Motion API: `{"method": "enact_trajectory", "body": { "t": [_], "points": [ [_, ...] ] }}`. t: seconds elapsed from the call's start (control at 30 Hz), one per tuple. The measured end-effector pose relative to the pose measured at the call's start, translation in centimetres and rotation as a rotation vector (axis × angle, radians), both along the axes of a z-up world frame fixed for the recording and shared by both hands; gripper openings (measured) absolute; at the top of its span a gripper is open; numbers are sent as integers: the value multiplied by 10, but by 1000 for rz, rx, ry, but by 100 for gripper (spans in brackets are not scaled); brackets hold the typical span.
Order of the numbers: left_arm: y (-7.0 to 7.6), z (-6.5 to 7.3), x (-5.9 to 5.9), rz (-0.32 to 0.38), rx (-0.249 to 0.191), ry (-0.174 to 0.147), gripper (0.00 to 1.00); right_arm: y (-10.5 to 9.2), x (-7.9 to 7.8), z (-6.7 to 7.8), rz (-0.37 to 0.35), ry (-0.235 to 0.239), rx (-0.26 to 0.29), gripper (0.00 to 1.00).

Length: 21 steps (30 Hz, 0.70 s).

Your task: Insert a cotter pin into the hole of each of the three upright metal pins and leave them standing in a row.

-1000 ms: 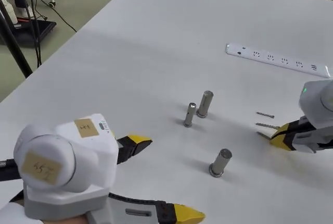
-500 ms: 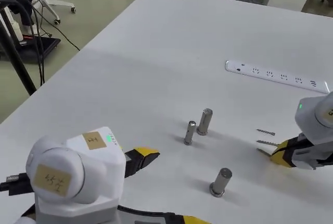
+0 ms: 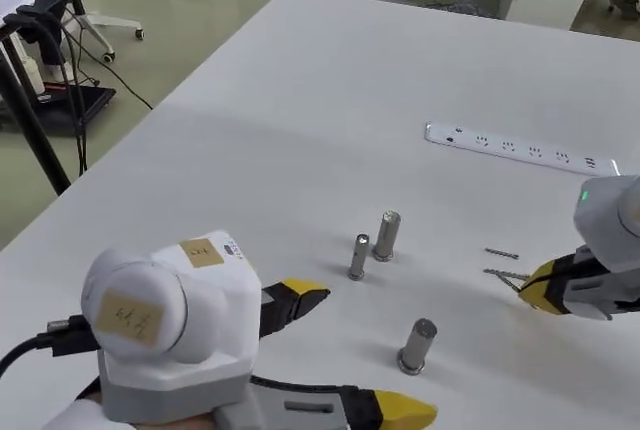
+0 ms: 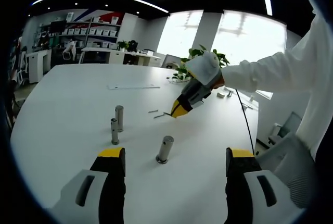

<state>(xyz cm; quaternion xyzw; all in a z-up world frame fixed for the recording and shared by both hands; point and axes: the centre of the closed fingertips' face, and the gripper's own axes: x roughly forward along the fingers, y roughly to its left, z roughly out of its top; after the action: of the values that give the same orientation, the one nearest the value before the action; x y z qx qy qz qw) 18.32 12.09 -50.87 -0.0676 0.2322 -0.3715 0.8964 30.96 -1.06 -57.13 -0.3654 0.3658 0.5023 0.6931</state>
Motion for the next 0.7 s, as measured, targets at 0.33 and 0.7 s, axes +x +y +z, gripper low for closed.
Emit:
{"method": "enact_trajectory", "body": {
  "t": [0.33,0.7],
  "points": [
    [-16,12,7,-27,-31,-19,71,-11,-25,26,5,-37,36,0],
    [-40,29,20,-74,-126,-3,55,-3,-54,46,34,-142,115,0]
  ]
}}
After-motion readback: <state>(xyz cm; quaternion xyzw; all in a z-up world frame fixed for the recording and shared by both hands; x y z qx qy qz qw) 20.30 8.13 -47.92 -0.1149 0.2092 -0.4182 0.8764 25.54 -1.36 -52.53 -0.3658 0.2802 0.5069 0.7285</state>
